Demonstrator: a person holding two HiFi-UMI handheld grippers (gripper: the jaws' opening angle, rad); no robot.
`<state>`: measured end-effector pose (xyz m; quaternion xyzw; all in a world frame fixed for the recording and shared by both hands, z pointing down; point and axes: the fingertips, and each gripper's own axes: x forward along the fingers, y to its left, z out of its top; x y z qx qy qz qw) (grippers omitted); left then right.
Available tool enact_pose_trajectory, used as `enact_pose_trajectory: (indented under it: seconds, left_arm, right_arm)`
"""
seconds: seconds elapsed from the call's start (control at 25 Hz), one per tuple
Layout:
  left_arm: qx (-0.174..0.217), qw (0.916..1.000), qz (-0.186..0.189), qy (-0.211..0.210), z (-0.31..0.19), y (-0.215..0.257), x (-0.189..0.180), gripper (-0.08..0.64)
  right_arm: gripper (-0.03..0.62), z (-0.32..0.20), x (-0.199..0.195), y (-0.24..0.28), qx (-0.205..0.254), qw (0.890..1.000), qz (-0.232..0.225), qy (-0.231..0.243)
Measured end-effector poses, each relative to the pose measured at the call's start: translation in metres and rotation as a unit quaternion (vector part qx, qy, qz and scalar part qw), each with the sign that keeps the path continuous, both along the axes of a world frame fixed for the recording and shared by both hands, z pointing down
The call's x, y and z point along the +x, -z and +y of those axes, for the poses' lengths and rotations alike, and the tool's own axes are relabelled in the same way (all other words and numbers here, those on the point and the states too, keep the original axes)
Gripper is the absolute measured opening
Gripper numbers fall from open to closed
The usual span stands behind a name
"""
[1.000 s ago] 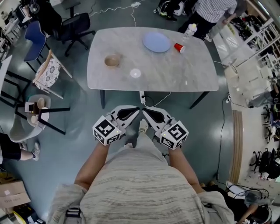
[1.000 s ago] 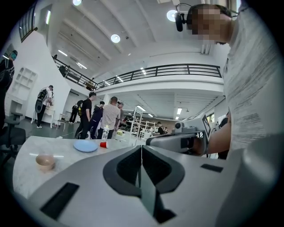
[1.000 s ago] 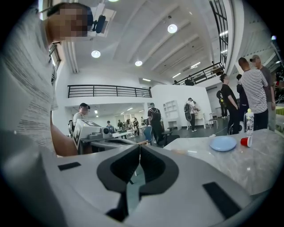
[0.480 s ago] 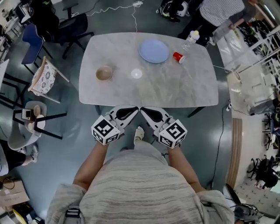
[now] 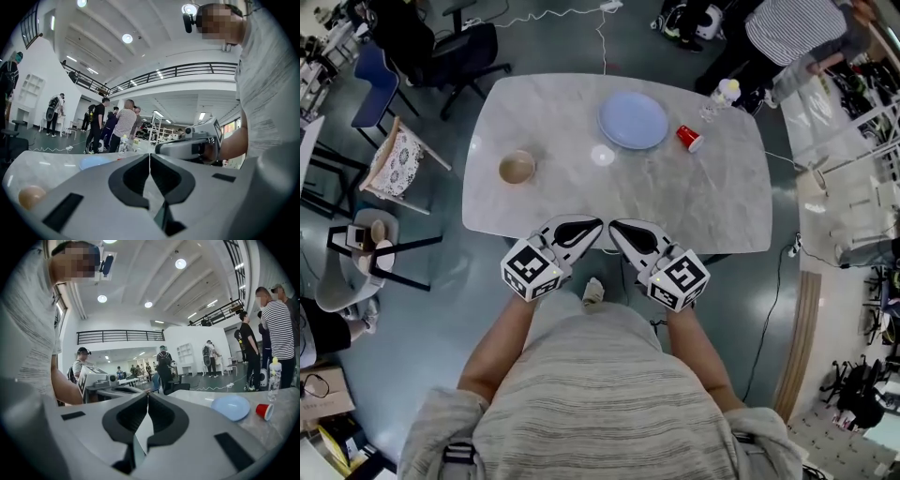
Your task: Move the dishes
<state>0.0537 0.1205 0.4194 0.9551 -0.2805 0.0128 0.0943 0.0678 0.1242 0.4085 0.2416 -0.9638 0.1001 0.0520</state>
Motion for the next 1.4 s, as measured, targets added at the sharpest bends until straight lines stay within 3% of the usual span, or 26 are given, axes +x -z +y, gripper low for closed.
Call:
enact_pose_trajectory:
  seconds: [0.52,1.04,1.4]
  left_arm:
    - [-0.024,0.9975,-0.004,0.066,-0.056,-0.020,-0.063,0.021]
    - [-0.043,0.9900,-0.018,0.133,-0.115,-0.041,-0.181,0.021]
    - [-0.055,0.9882,-0.025,0.141,-0.144,-0.057,-0.233,0.021]
  right_arm:
    - [0.020,-0.056,-0.063,-0.018,0.001,0.997,0.033,0.074]
    - [0.020,-0.115,-0.179,-0.038,0.038,0.983,0.090,0.158]
    - [0.020,-0.138,-0.234,-0.061,0.046,0.973,0.128,0.188]
